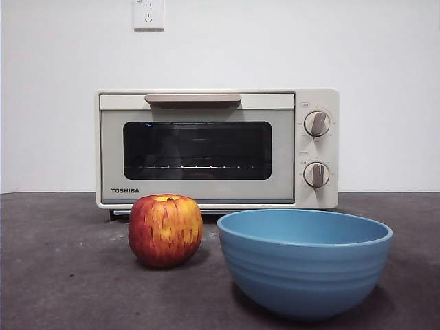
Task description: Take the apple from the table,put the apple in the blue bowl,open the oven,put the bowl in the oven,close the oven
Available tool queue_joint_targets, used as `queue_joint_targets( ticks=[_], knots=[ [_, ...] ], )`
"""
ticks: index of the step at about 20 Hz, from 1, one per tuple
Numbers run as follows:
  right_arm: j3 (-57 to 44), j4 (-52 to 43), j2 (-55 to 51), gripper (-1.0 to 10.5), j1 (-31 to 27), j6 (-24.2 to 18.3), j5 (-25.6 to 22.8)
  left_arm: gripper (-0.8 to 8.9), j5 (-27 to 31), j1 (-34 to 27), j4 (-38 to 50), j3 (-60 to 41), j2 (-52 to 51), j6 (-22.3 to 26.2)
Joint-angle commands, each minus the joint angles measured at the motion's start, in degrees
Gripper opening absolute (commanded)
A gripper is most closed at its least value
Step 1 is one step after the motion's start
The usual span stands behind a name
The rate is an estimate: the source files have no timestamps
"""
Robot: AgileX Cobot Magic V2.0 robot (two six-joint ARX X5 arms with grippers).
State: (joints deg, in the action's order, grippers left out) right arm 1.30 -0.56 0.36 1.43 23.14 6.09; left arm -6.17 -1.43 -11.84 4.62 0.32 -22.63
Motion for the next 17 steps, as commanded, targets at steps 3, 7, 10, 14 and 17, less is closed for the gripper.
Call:
queue_joint_targets(
  ticks=[3,7,10,14,17],
  knots=[
    [4.24,1.46,0.85,0.0,-0.07,3.72,3.48,0.07,-2.08,-0.09,-2.36,5.33,1.33,-2.56],
    [9.73,5.97,4.35,0.0,-0.04,3.32,7.30,0.07,-5.55,-0.09,-5.62,10.32,4.63,-2.45],
    [14.86,9.55,8.50,0.0,-0.04,0.90,10.10,0.07,-9.27,-0.09,-8.33,14.62,8.33,-1.84],
    [22.38,15.87,15.43,0.0,0.00,-4.48,15.12,0.07,-14.53,-0.09,-13.31,21.07,14.27,1.57],
    [28.09,22.05,21.03,0.0,0.02,-9.73,18.86,0.07,-17.88,-0.04,-17.59,26.01,18.75,5.22]
  ],
)
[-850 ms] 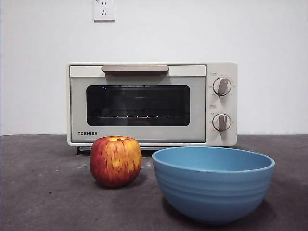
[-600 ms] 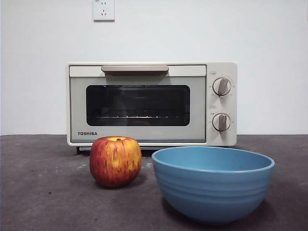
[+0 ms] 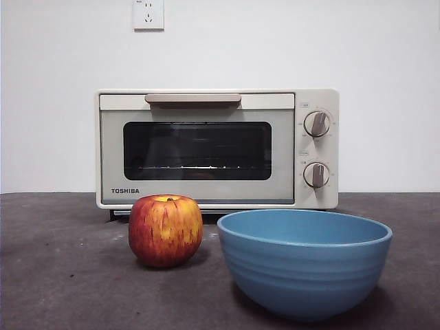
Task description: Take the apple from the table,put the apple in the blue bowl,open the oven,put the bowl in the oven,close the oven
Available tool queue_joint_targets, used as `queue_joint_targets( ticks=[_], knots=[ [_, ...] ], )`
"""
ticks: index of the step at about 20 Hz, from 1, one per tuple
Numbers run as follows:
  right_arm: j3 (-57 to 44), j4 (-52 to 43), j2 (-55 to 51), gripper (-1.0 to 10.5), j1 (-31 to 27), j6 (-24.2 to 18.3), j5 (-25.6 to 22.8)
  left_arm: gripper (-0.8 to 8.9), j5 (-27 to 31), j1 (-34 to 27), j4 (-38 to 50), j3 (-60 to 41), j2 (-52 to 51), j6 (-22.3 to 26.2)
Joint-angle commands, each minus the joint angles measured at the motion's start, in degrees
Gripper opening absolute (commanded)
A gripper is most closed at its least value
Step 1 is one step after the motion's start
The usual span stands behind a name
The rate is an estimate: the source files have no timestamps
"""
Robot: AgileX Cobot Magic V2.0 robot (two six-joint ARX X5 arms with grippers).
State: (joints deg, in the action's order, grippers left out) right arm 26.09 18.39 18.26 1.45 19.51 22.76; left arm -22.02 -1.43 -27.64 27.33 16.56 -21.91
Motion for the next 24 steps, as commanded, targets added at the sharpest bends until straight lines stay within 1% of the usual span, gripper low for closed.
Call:
queue_joint_targets(
  ticks=[1,4,8,13,17,19,22,24],
  knots=[
    [5.11,5.07,5.03,0.0,0.13,-7.80,3.89,0.07,-3.19,-0.04,-3.19,4.92,3.98,5.73],
    [9.62,10.01,9.88,0.0,1.53,-12.09,7.78,0.07,-6.75,-0.02,-6.86,8.90,7.54,8.28],
    [14.49,16.33,14.78,0.0,5.25,-16.70,9.64,0.07,-11.15,0.33,-11.56,12.57,10.93,10.25],
    [18.75,24.20,19.54,0.0,12.22,-21.51,10.16,0.07,-11.89,2.49,-17.57,15.04,13.11,13.07],
    [19.28,25.62,21.42,0.0,17.05,-22.73,9.49,0.07,-11.89,3.98,-19.56,15.12,13.38,14.05],
    [19.28,25.77,22.08,0.0,18.99,-23.21,8.04,0.07,-11.89,4.42,-19.58,15.12,13.35,14.05],
    [19.28,25.55,22.91,0.0,20.87,-23.19,6.54,0.07,-11.89,4.50,-19.58,15.15,13.35,14.01],
    [19.28,24.81,22.97,0.2,21.18,-23.17,6.54,0.07,-11.89,4.50,-19.58,15.15,13.35,13.99]
  ],
)
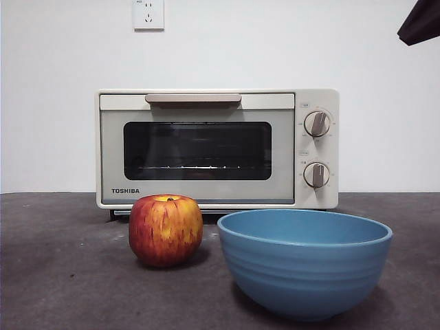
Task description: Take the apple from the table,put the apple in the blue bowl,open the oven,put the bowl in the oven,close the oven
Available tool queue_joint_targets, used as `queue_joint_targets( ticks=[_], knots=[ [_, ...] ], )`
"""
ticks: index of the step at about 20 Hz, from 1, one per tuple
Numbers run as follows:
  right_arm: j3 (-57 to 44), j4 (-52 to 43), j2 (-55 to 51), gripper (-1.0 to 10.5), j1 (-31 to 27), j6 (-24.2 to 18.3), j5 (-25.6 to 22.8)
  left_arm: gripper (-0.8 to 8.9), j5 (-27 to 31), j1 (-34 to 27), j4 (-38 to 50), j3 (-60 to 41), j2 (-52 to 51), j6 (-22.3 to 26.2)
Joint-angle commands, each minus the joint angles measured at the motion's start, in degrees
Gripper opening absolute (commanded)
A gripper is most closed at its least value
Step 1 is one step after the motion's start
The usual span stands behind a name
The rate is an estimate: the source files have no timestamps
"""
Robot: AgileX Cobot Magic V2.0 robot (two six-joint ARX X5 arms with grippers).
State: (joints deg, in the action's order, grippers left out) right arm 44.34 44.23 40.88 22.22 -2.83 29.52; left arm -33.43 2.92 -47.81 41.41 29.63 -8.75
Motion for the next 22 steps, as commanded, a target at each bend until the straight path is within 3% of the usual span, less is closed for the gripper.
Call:
queue_joint_targets(
  ticks=[1,3,4,11,17,22],
  knots=[
    [1.03,-1.49,0.35,1.1,0.42,-0.83,-0.24,0.07,-0.48,0.15,0.59,1.07,0.28,0.83],
    [1.03,-1.77,0.37,4.5,0.42,0.35,-1.16,0.07,-0.50,0.15,0.59,1.07,0.28,0.81],
    [1.03,-1.73,0.70,5.5,0.44,2.05,-2.38,0.07,-0.63,0.15,0.59,1.07,0.28,0.81],
    [1.11,-4.37,4.46,5.6,1.90,3.82,-2.75,0.07,-0.68,0.15,0.79,1.07,0.28,0.81],
    [2.86,-15.52,15.39,5.6,10.78,8.20,-3.74,0.07,-0.66,0.15,0.96,1.07,0.28,0.81],
    [10.67,-17.70,29.88,5.6,17.40,8.15,-7.30,0.07,-0.66,0.15,0.96,1.07,0.28,0.81]
  ],
)
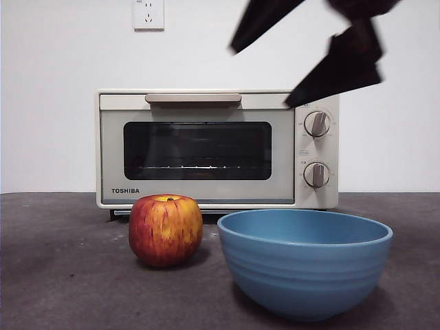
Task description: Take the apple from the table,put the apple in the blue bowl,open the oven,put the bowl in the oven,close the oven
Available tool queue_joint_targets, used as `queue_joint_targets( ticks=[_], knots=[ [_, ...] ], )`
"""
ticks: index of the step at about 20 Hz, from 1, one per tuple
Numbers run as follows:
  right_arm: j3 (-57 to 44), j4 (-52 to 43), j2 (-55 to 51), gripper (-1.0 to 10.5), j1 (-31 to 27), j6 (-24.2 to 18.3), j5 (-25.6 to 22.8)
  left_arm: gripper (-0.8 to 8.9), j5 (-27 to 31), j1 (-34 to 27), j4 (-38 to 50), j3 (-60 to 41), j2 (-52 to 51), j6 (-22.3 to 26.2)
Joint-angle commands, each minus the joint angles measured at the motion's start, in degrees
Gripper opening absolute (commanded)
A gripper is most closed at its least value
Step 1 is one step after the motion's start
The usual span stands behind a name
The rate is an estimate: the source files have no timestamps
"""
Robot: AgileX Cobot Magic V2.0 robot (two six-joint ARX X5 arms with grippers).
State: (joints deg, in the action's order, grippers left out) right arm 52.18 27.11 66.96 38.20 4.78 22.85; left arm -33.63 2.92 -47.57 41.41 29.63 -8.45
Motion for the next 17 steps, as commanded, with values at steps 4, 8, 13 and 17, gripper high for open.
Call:
queue_joint_targets(
  ticks=[4,8,13,17],
  knots=[
    [11.23,-0.52,15.41,5.6,5.05,0.35,-2.36,0.07,-0.46,0.15,0.70,1.07,0.28,0.50],
    [18.32,-0.52,25.44,5.6,7.15,0.33,-3.78,0.07,-0.48,0.15,0.70,1.07,0.28,0.50],
    [23.96,0.33,34.56,5.6,8.26,-0.13,-9.57,0.07,-0.48,0.15,0.68,1.07,0.28,0.50],
    [25.16,0.61,39.04,5.6,9.09,-0.31,-12.09,0.07,-0.46,0.15,0.68,1.07,0.31,0.50]
  ],
)
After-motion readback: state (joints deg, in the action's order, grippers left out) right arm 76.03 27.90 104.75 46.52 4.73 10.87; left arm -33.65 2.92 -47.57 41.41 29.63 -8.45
